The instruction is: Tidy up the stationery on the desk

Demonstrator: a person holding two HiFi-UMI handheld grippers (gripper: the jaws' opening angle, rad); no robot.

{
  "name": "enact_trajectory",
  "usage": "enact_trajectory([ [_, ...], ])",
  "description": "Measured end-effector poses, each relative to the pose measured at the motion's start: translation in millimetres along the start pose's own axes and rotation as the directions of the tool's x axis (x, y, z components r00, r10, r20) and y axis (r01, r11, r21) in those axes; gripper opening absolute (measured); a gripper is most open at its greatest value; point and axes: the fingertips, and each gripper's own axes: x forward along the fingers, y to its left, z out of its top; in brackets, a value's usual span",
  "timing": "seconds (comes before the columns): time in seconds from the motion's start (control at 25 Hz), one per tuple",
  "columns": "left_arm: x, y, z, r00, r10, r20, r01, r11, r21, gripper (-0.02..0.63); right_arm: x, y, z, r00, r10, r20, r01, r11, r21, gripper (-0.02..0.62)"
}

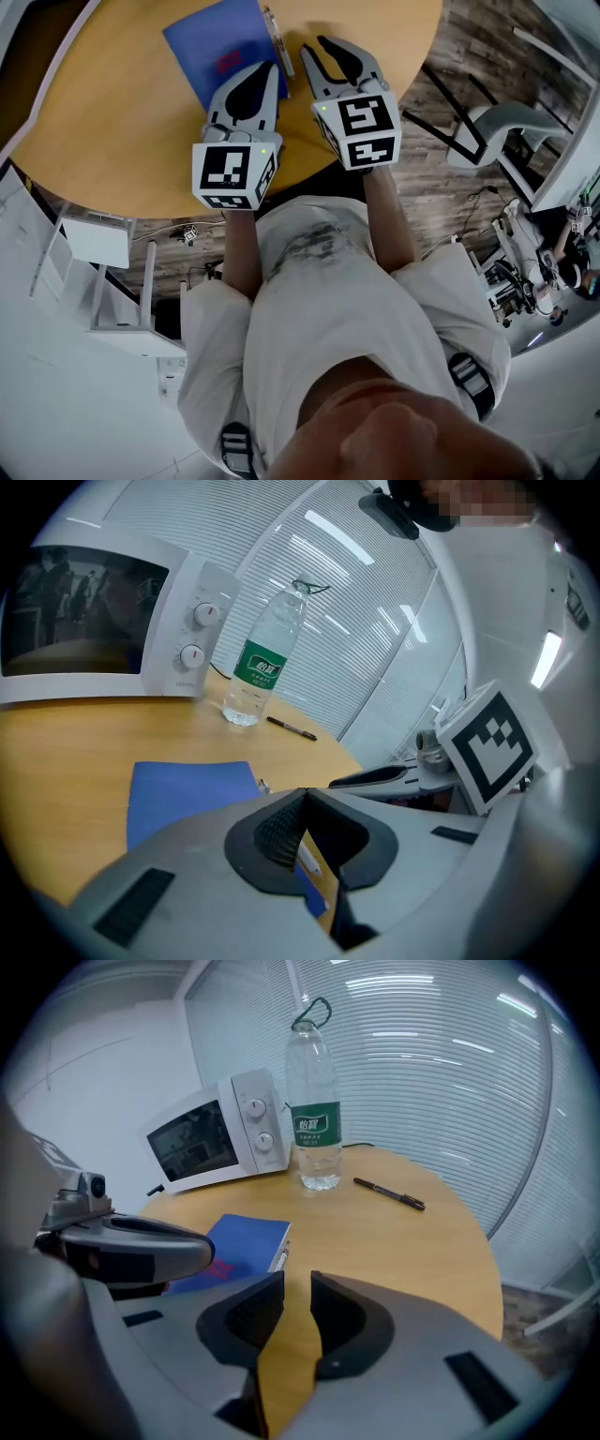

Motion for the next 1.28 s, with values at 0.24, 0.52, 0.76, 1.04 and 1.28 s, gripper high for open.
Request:
enact_trajectory([
  [0.24, 20.7, -13.0, 22.2, 0.996, 0.075, 0.055, -0.074, 0.997, -0.02, 0.008, -0.8, -31.4, 20.6, 0.999, 0.053, 0.006, -0.052, 0.993, -0.103, 0.143],
  [0.52, 53.0, -27.0, 38.2, 0.984, 0.146, 0.098, -0.141, 0.988, -0.06, 0.008, 1.8, -90.5, 44.4, 0.997, 0.07, 0.02, -0.064, 0.975, -0.21, 0.143],
  [0.76, 80.0, -37.8, 47.6, 0.977, 0.178, 0.12, -0.167, 0.982, -0.093, 0.008, 20.4, -129.7, 61.5, 0.997, 0.075, 0.019, -0.065, 0.947, -0.315, 0.143],
  [1.04, 109.4, -45.1, 55.3, 0.973, 0.191, 0.125, -0.177, 0.977, -0.118, 0.008, 45.7, -164.2, 77.7, 0.997, 0.077, 0.011, -0.068, 0.93, -0.361, 0.143],
  [1.28, 132.4, -45.9, 59.2, 0.973, 0.197, 0.121, -0.181, 0.974, -0.133, 0.008, 64.7, -189.3, 86.8, 0.998, 0.067, -0.001, -0.061, 0.911, -0.407, 0.143],
])
